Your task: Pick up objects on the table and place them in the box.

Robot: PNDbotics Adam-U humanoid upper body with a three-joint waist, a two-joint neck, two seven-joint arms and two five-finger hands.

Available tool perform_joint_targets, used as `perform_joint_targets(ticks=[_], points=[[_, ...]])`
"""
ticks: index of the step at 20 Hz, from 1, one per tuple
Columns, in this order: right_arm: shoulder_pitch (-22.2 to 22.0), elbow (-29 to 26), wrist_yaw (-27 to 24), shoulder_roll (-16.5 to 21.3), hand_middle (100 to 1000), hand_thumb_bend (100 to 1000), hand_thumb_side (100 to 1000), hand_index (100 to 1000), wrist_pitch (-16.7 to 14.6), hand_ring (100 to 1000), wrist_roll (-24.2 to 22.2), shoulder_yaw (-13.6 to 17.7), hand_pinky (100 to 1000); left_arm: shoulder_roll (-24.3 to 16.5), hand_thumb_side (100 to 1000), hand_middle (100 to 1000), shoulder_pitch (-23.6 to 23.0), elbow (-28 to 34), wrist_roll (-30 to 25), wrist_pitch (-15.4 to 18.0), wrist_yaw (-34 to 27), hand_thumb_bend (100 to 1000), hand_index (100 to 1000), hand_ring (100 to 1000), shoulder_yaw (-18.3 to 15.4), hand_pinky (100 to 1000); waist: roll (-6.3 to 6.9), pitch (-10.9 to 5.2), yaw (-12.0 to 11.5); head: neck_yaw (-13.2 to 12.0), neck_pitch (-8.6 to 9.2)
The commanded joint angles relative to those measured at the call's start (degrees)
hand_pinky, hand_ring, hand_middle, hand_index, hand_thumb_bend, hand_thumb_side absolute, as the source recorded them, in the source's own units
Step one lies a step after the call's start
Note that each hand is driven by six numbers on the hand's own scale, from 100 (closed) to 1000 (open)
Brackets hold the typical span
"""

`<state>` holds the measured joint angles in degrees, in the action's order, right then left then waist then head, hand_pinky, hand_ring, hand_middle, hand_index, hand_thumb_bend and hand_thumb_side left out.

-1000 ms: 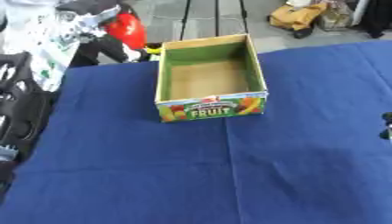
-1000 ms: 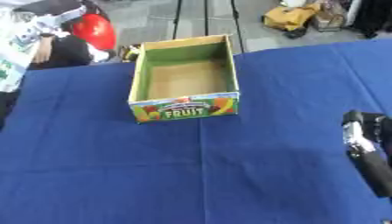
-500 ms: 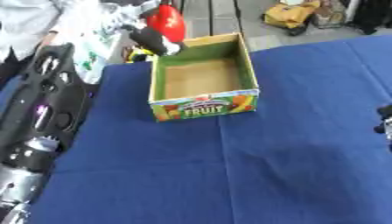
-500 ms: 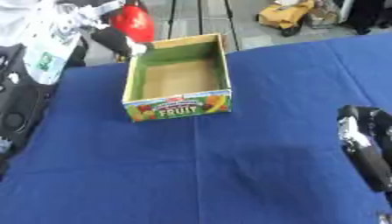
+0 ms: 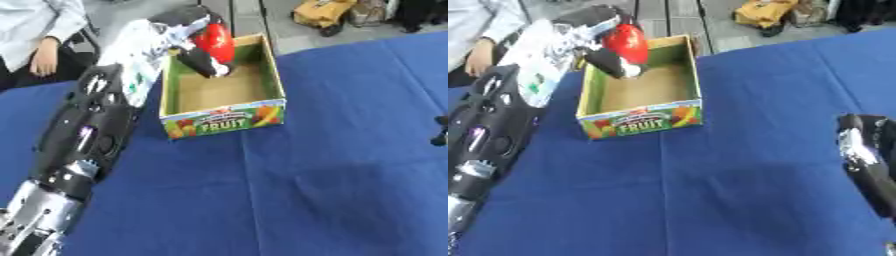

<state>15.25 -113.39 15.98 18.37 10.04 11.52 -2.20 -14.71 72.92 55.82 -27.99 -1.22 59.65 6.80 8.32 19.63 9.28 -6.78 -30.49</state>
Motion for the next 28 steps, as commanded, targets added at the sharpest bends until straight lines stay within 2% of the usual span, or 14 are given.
perform_joint_targets(ticks=[1,8,17,20,21,22,23,24,25,27,28], points=[[1.0,-1.2,-0.3,0.5,463,100,747,686,-0.4,582,-0.3,-0.2,766,-0.1,100,725,1.7,-1.6,1.2,-0.1,2.1,100,597,515,-1.0,140,-0.29,-0.87,0.5,-1.0,1.05],[1.5,-1.2,-0.5,0.7,463,100,745,685,-0.6,582,-0.4,-0.4,766,0.4,100,735,1.7,-4.8,2.8,0.0,7.5,100,595,528,-1.8,147,0.42,-0.17,2.2,-2.0,2.16],[1.5,-1.2,-0.6,0.9,462,100,741,685,-0.6,581,-0.7,-0.6,767,0.2,100,734,2.1,-7.4,4.7,-0.8,11.4,100,594,541,-3.3,151,1.28,0.62,3.5,-2.7,2.90],[1.5,-1.2,-0.6,1.0,461,100,741,685,-0.6,580,-0.8,-0.7,767,0.1,100,750,2.2,-7.7,5.5,-1.2,12.1,100,656,559,-3.6,163,1.43,0.80,3.7,-2.8,3.04],[1.5,-1.2,-0.6,1.0,461,100,739,684,-0.6,580,-0.8,-0.7,767,0.1,100,801,2.2,-7.8,5.7,-1.1,12.3,124,743,630,-3.6,186,1.45,0.85,3.8,-2.8,3.03],[1.5,-1.2,-0.6,1.0,461,100,739,684,-0.6,580,-0.8,-0.6,767,0.1,128,821,2.2,-7.9,5.7,-0.6,12.5,150,768,669,-3.5,220,1.46,0.89,3.8,-2.8,2.97],[1.5,-1.2,-0.6,1.0,461,100,739,684,-0.6,579,-0.7,-0.6,767,0.1,233,878,2.2,-8.1,5.4,0.1,12.6,195,838,761,-3.4,381,1.47,0.93,3.8,-2.8,2.92],[1.5,-1.2,-0.7,1.0,461,100,739,684,-0.5,579,-0.7,-0.6,767,0.1,276,906,2.2,-8.2,4.8,0.8,12.7,213,859,798,-3.4,467,1.46,0.95,3.7,-2.8,2.88],[1.5,-1.2,-0.7,1.0,461,100,739,684,-0.5,579,-0.7,-0.6,767,0.1,372,961,2.2,-8.3,4.2,1.5,12.8,270,899,866,-3.4,609,1.47,0.96,3.7,-2.8,2.81],[1.4,-1.2,-0.7,1.0,459,100,738,684,-0.5,579,-0.7,-0.6,767,0.0,445,1000,2.2,-8.2,2.9,3.1,13.0,320,942,957,-3.4,829,1.48,0.95,3.7,-2.8,2.66],[1.4,-1.2,-0.7,1.0,458,100,738,684,-0.5,577,-0.7,-0.7,767,0.0,473,1000,2.1,-8.1,2.4,3.7,13.3,347,951,983,-3.5,889,1.48,0.94,3.7,-2.7,2.57]])
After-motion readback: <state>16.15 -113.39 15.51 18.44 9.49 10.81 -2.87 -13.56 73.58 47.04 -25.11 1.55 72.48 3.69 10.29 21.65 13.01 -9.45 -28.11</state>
